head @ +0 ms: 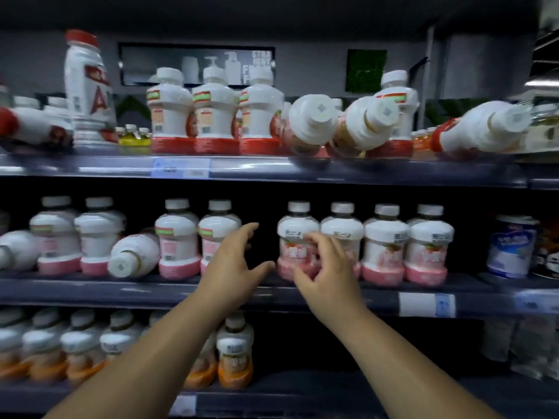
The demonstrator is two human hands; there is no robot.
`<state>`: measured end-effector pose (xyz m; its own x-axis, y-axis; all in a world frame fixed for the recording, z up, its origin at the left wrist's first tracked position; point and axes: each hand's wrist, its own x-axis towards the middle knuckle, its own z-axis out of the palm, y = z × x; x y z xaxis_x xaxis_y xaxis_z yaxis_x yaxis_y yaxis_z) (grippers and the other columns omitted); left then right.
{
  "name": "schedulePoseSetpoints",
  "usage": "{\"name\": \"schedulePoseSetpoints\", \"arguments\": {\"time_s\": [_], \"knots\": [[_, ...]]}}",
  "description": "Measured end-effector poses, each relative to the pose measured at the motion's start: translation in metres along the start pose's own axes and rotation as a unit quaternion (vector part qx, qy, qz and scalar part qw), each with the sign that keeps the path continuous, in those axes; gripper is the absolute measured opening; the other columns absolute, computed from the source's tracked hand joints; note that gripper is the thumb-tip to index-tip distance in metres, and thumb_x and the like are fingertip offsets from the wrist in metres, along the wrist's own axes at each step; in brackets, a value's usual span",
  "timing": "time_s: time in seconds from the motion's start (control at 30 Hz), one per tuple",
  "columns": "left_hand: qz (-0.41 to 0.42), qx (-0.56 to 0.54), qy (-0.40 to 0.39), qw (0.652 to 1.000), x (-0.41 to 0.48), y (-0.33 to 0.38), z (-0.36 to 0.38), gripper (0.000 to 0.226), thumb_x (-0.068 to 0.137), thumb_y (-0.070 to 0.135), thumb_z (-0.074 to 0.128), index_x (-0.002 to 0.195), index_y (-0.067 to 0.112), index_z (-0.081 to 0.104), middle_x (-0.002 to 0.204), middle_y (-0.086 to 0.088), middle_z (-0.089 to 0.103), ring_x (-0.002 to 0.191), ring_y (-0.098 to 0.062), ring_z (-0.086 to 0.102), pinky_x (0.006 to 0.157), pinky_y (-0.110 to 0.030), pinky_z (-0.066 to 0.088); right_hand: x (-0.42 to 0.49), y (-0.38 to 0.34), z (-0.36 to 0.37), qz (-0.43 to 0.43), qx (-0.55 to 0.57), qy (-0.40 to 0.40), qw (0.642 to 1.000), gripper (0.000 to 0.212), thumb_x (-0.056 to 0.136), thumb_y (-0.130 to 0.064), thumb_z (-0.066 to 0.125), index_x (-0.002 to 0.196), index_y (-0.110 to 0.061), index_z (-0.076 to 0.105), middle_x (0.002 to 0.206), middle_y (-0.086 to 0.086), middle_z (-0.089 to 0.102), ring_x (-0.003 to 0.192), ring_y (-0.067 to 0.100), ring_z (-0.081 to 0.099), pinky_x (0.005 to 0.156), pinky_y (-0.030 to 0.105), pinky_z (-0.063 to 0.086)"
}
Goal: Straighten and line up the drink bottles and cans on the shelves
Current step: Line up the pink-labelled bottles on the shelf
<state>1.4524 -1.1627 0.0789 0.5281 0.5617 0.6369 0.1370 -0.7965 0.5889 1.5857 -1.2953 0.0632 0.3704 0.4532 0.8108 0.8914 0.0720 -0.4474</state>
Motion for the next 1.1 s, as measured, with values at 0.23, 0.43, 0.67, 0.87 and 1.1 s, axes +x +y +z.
{"name": "schedulePoseSetpoints", "arguments": {"time_s": [0.23,0.43,0.67,0.87,1.1], "knots": [[0.011,0.055,0.053,0.997,-0.028,-0.035,-0.07,0.063,0.08,0.032,0.075,0.136,0.03,0.047,0.128,0.017,0.052,0.116,-0.007,0.053,0.096,-0.039,0.052,0.007,-0.042,0.066,-0.004,0.047,-0.057,0.997,0.05,0.082,-0.023,0.076,0.127,-0.021,0.055,0.118,-0.01,0.049,0.106,0.011,0.053,0.091,0.035,0.051],[0.007,0.059,0.082,0.995,-0.019,-0.068,-0.113,0.065,0.08,0.026,0.077,0.138,0.027,0.046,0.131,0.008,0.048,0.119,-0.008,0.048,0.101,-0.039,0.047,0.032,-0.071,0.113,0.069,0.037,-0.088,0.993,0.091,0.079,-0.026,0.079,0.151,-0.028,0.025,0.145,0.0,0.038,0.129,0.016,0.043,0.099,0.019,0.031],[0.052,0.018,0.03,0.998,-0.023,-0.079,-0.098,0.097,0.084,0.026,0.074,0.155,0.023,0.009,0.157,0.008,0.013,0.138,0.001,0.015,0.112,-0.018,0.019,0.052,-0.075,0.136,0.226,-0.017,-0.062,0.972,0.118,0.065,-0.043,0.086,0.152,-0.023,0.008,0.136,0.014,0.054,0.115,0.033,0.058,0.09,0.038,0.049],[-0.003,-0.015,0.037,0.999,0.005,-0.091,-0.081,0.103,0.08,0.027,0.076,0.155,0.015,0.007,0.159,-0.006,0.018,0.145,-0.023,0.021,0.117,-0.04,0.027,0.035,-0.064,0.11,0.203,-0.073,-0.064,0.974,0.128,0.068,-0.053,0.082,0.155,-0.028,-0.009,0.154,0.009,0.038,0.132,0.032,0.047,0.103,0.04,0.043],[-0.102,0.036,0.016,0.994,0.041,-0.091,-0.068,0.112,0.071,0.043,0.084,0.149,0.005,0.013,0.138,-0.024,0.039,0.127,-0.04,0.044,0.103,-0.045,0.042,0.023,-0.063,0.116,0.182,-0.135,-0.038,0.973,0.122,0.062,-0.064,0.082,0.153,-0.026,0.01,0.155,0.002,0.037,0.136,0.025,0.042,0.102,0.037,0.038]]}}
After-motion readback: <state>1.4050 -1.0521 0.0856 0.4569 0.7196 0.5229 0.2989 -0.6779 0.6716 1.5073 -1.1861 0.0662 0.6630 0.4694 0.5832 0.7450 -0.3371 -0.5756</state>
